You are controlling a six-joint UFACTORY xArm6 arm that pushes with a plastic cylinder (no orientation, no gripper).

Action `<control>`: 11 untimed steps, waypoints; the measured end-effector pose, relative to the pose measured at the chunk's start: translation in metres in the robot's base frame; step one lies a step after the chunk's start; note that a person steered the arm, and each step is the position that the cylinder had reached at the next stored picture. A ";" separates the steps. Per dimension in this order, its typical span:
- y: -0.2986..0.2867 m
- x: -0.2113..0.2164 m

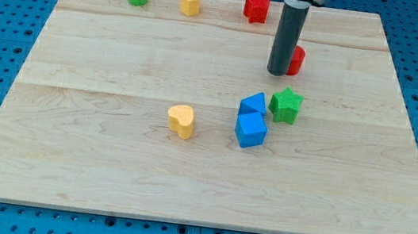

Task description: Move the red circle to the right of the red star

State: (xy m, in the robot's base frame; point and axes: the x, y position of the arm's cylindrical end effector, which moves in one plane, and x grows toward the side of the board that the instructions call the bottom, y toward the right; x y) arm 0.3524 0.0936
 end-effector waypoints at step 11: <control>0.099 -0.073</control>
